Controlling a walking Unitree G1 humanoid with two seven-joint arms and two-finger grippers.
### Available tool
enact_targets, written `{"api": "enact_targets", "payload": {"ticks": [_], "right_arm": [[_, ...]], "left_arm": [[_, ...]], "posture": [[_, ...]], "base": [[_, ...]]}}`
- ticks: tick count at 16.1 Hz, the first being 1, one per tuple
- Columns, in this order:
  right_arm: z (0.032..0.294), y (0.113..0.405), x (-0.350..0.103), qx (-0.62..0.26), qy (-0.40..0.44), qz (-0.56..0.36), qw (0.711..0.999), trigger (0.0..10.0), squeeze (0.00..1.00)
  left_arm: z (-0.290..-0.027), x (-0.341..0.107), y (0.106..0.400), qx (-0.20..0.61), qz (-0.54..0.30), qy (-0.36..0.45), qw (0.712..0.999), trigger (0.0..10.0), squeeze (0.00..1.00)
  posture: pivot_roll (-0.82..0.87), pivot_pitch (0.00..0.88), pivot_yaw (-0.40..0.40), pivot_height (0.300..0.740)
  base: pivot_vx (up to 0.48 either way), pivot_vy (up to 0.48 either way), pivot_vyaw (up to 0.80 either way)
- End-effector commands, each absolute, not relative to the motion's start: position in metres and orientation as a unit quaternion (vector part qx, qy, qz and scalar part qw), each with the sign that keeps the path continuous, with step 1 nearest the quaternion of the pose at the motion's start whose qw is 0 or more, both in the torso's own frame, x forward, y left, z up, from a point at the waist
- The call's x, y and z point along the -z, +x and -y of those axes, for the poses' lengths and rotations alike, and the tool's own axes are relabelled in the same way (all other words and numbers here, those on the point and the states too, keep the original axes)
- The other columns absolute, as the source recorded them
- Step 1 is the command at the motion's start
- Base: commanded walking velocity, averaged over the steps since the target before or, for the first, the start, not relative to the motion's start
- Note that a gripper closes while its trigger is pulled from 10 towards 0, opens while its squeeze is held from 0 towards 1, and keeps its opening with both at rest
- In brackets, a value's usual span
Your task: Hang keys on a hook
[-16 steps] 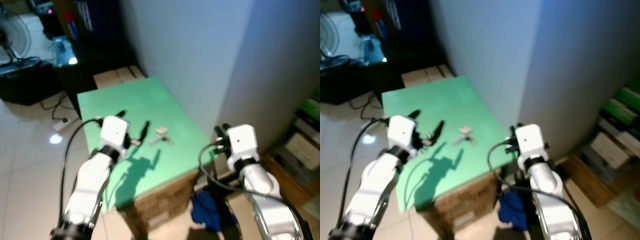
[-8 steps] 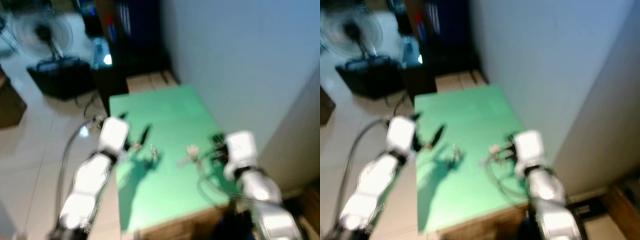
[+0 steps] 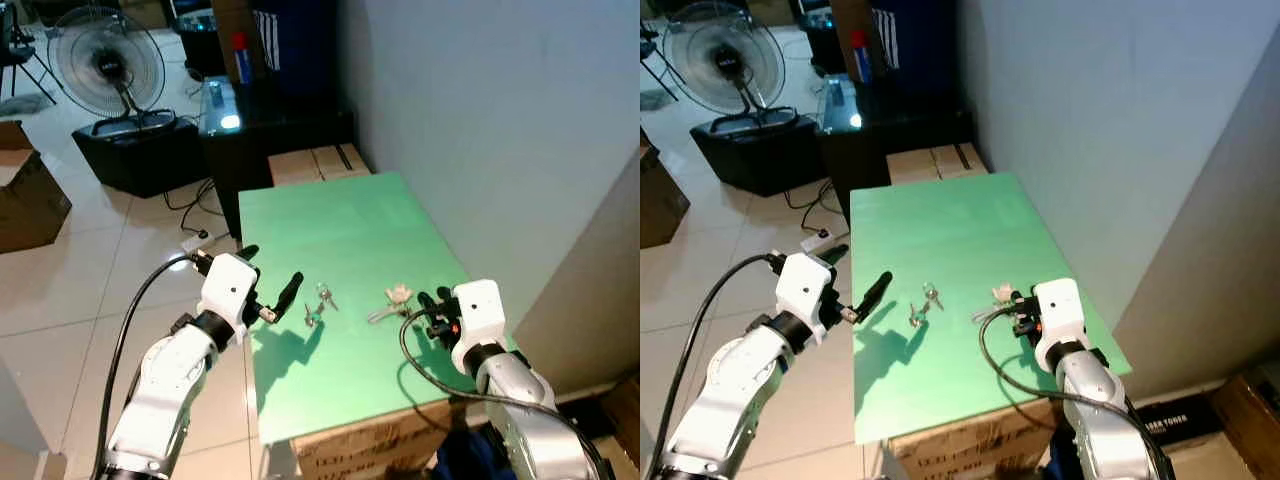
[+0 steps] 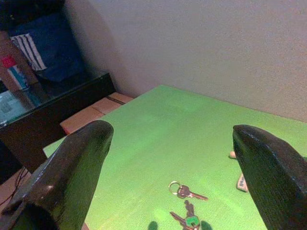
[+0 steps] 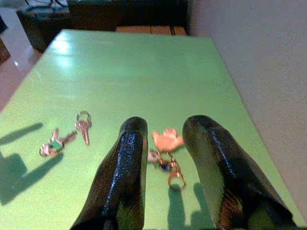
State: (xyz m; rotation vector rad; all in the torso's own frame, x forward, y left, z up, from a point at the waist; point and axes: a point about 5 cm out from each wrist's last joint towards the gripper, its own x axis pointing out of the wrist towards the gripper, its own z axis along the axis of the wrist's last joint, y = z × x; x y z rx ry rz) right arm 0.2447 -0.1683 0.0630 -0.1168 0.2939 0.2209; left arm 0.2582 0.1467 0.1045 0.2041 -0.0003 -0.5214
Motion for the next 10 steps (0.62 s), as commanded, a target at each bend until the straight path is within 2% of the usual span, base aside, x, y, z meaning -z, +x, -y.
{"api": "enact_targets", "payload": {"ticks": [1,4,10], "right_arm": [[0.172,0.249,-0.063,-0.104,-0.052,-0.15,0.982,10.0,1.0],[0.182,0.263,-0.054,-0.11,-0.035,-0.175,0.978,10.0,1.0],[0.196,0.293,-0.022,-0.135,-0.036,-0.256,0.957,10.0,1.0]], "left_arm": [[-0.147,-0.107,0.257,0.267,0.001,0.1,0.959,10.0,0.0],[-0.148,-0.114,0.256,0.28,0.006,0.1,0.955,10.0,0.0],[-0.136,-0.128,0.244,0.387,-0.011,0.09,0.918,10.0,0.0]], "posture": [[-0.05,0.024,0.096,0.74],[-0.02,0.048,0.098,0.74],[0.06,0.131,0.132,0.74]], "base": [[0.0,0.0,0.0],[0.0,0.0,0.0],[0.0,0.0,0.0]]}}
